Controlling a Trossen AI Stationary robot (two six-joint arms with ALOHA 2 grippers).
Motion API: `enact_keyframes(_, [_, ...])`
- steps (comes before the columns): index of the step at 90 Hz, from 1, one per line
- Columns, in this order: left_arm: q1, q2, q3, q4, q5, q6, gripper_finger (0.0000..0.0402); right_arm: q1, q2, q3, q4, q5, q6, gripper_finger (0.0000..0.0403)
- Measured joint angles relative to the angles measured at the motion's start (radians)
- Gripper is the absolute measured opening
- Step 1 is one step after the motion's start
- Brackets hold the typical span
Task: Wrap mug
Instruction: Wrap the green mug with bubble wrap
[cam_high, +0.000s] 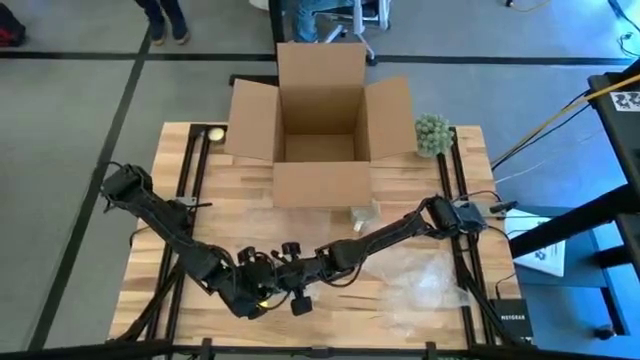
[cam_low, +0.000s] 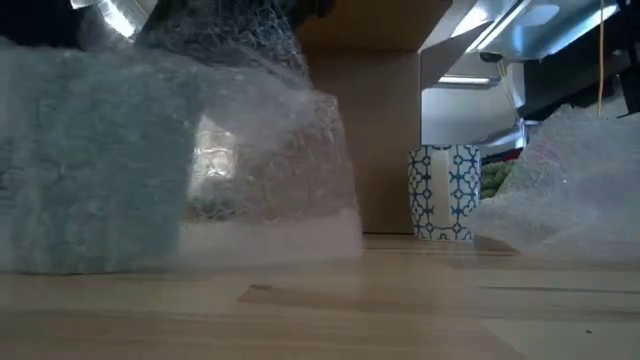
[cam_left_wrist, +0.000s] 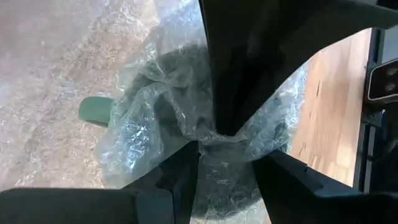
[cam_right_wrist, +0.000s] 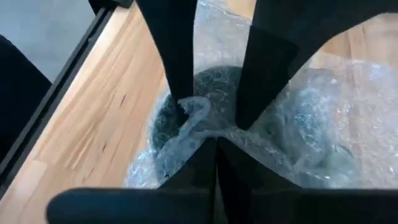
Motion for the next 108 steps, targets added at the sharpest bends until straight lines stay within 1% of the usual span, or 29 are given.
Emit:
enact_keyframes(19, [-0.003, 0.005, -0.003, 0.038, 0.011, -0.005, 0.0136, 0.002, -0.023, 0.137, -0.219, 0.004, -0.004, 0.0001])
enact_keyframes(29, [-0.004, 0.005, -0.006, 0.047, 0.012, 0.002, 0.0136, 0.003, -0.025, 0.180, -0.268, 0.005, -0.001, 0.0001])
enact_keyframes(39, [-0.005, 0.001, -0.007, 0.053, 0.002, 0.009, 0.0136, 0.003, -0.023, 0.183, -0.237, 0.009, 0.002, 0.0001])
enact_keyframes(53, [-0.005, 0.000, -0.007, 0.052, -0.010, 0.010, 0.0136, 0.003, -0.009, 0.157, -0.198, 0.056, 0.013, 0.0001])
enact_keyframes(59, [-0.006, 0.000, -0.008, 0.052, -0.009, 0.011, 0.0136, 0.003, 0.011, 0.139, -0.149, 0.055, 0.014, 0.0001])
enact_keyframes(75, [-0.006, -0.011, -0.008, 0.050, -0.001, 0.010, 0.0136, 0.002, 0.035, 0.116, -0.134, 0.063, 0.027, 0.0001])
enact_keyframes(84, [-0.011, -0.038, -0.012, 0.034, 0.011, 0.012, 0.0136, 0.002, 0.035, 0.105, -0.124, 0.064, 0.027, 0.0001])
enact_keyframes(91, [-0.024, -0.075, -0.012, 0.039, -0.002, 0.010, 0.0136, 0.002, 0.039, 0.099, -0.151, 0.064, 0.030, 0.0001])
enact_keyframes(97, [-0.038, -0.110, -0.006, 0.059, -0.022, 0.014, 0.0136, 0.002, 0.043, 0.099, -0.148, 0.056, 0.030, 0.0001])
enact_keyframes(108, [-0.056, -0.157, -0.007, 0.041, -0.081, 0.021, 0.0136, 0.002, 0.043, 0.098, -0.151, 0.056, 0.029, 0.0001])
